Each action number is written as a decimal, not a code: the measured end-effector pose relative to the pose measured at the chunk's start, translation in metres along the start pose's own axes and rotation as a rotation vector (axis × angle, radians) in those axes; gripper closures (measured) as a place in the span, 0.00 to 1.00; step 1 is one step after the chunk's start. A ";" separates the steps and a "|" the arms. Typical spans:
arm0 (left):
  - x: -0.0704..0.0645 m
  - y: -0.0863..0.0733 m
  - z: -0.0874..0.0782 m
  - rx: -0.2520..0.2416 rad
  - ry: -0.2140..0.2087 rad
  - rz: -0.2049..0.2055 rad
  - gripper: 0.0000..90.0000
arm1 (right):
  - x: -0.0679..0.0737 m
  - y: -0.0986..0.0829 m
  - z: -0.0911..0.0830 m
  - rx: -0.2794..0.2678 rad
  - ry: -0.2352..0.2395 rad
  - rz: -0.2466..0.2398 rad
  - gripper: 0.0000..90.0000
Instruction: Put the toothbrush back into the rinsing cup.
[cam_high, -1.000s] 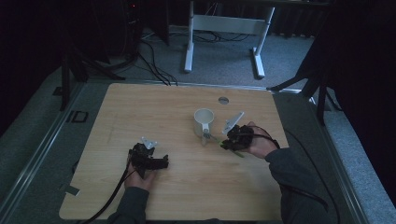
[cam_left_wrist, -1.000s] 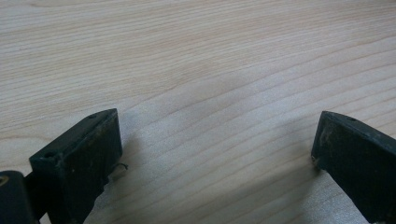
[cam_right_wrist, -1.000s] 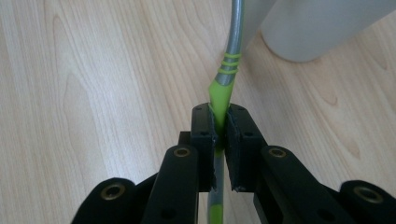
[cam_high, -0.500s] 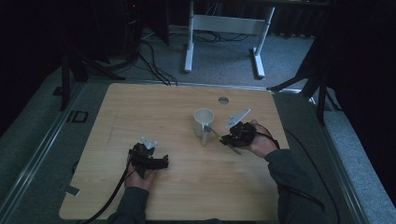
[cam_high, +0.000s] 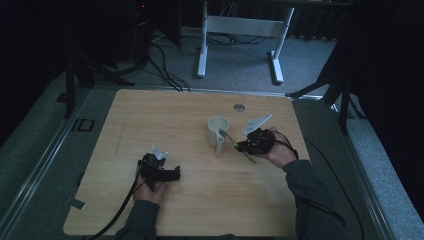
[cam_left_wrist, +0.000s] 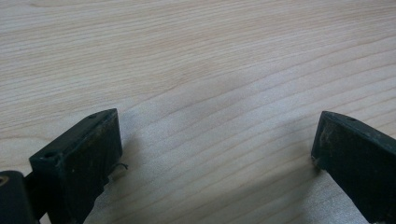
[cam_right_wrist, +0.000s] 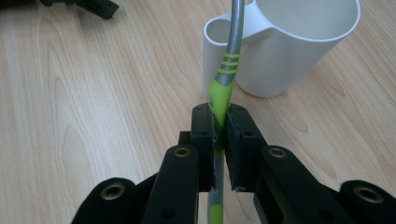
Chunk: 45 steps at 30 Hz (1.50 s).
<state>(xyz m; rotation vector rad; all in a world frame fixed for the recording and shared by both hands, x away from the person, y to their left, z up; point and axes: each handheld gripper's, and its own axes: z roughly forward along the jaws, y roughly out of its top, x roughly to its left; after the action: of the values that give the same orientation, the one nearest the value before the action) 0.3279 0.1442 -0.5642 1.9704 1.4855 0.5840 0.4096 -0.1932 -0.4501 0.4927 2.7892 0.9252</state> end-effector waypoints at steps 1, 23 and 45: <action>0.000 0.000 0.000 0.000 0.000 0.000 0.02 | 0.000 0.000 0.000 -0.003 0.000 0.002 0.92; 0.000 0.000 0.000 -0.001 0.000 -0.001 0.02 | -0.004 -0.003 0.006 -0.079 -0.016 0.048 0.92; 0.000 0.000 0.000 0.000 0.000 0.000 0.02 | -0.005 -0.003 0.007 -0.179 -0.015 0.109 0.92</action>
<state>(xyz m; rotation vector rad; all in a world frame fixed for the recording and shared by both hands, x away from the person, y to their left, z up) 0.3279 0.1442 -0.5642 1.9704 1.4859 0.5837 0.4149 -0.1936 -0.4575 0.6253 2.6558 1.1755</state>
